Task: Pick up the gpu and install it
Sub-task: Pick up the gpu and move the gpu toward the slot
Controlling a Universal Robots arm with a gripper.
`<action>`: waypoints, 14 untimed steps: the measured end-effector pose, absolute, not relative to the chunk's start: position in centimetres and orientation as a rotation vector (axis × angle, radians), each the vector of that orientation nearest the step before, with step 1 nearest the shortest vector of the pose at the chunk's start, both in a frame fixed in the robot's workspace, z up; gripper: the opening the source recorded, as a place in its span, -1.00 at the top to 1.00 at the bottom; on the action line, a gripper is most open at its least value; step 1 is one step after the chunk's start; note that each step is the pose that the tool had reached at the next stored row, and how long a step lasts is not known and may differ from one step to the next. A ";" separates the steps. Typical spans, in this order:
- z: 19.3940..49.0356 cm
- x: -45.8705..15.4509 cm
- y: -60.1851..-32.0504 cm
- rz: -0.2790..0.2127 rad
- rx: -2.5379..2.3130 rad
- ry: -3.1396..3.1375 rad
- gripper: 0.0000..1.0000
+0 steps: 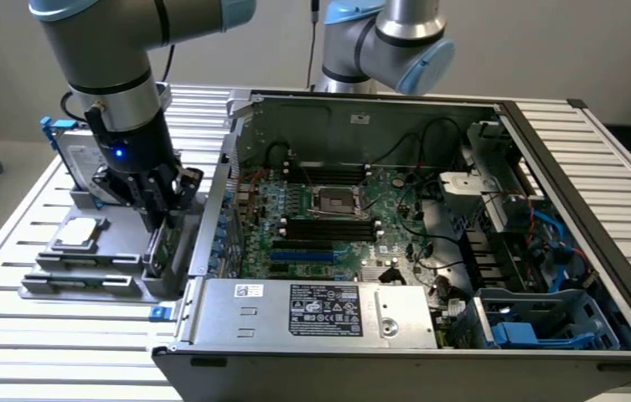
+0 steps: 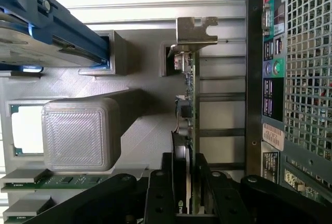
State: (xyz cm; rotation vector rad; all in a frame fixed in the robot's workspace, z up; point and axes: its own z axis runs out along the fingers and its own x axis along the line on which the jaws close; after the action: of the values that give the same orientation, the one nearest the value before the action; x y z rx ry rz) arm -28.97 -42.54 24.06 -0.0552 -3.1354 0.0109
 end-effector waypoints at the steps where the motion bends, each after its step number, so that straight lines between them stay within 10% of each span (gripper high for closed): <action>1: 24.1 -29.0 -42.5 0.011 -0.055 -3.136 0.41; 14: 24.4 -29.0 -42.5 0.011 -0.055 -3.137 0.47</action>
State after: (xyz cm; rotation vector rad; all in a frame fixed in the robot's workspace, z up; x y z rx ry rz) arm -28.96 -42.54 24.42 -0.0551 -3.1369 0.0108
